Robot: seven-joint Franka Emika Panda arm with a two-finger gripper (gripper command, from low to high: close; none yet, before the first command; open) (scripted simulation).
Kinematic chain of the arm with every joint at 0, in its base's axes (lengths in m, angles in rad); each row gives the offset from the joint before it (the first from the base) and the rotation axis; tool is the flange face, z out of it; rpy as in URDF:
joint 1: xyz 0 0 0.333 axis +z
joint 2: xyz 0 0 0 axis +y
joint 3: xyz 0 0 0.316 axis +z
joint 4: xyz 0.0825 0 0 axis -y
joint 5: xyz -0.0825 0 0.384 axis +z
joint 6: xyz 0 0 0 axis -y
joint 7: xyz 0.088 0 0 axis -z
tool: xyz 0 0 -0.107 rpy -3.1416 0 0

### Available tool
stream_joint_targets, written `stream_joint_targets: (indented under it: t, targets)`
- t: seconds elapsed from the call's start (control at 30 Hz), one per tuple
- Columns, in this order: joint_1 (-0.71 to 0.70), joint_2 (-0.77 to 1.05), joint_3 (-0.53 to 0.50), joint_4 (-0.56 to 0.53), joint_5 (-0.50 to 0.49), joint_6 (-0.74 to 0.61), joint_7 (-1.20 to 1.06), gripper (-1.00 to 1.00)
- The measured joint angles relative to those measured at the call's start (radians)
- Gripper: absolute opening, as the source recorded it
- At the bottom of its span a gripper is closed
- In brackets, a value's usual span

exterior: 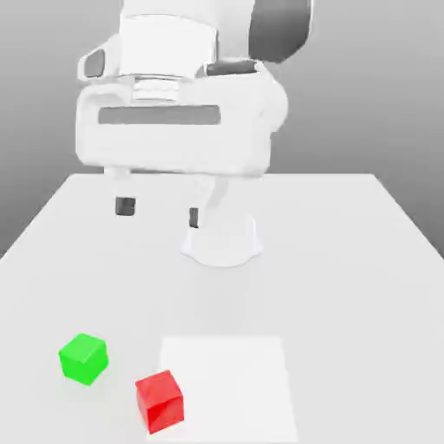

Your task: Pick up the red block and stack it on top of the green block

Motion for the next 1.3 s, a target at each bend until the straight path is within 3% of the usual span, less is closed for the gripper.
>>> stream_joint_targets:
  t: [0.27,0.43,0.47,0.7,0.87,1.13,1.2,1.3]
  targets:
    - [-0.033,0.289,-0.023,-0.065,-0.003,0.118,0.264,0.00]
    - [-0.020,0.470,-0.047,-0.056,-0.017,0.250,0.318,0.00]
    - [-0.016,0.506,-0.052,-0.050,-0.023,0.280,0.323,-1.00]
    - [-0.016,0.515,-0.053,-0.049,-0.025,0.289,0.325,-1.00]
    - [-0.028,0.361,-0.039,-0.074,0.002,0.161,0.307,-1.00]
    - [-0.221,0.169,-0.169,-0.194,0.030,0.089,0.415,-1.00]
    - [-0.294,0.181,-0.166,-0.209,0.034,0.116,0.431,-1.00]
    - [-0.272,0.271,-0.144,-0.210,0.043,0.206,0.430,-1.00]
